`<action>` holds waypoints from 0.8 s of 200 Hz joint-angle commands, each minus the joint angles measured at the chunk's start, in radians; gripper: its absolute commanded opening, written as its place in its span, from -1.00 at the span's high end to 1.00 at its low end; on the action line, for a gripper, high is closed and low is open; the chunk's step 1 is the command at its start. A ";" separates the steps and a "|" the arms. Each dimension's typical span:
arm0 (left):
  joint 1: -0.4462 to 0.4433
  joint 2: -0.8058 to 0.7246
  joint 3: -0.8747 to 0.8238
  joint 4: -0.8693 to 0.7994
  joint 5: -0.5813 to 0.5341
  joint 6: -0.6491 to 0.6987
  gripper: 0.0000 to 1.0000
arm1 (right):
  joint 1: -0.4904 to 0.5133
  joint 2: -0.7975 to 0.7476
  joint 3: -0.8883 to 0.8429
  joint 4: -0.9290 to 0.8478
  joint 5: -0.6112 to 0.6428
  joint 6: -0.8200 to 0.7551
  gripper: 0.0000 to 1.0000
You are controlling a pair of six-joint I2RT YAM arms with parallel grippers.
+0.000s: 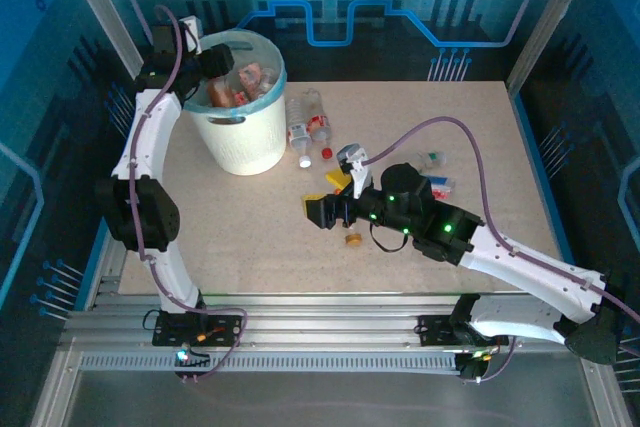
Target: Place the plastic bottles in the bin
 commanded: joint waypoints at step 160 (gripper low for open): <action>-0.165 -0.283 -0.076 0.064 0.005 0.062 -0.39 | -0.152 -0.007 0.079 -0.362 0.213 -0.002 -0.75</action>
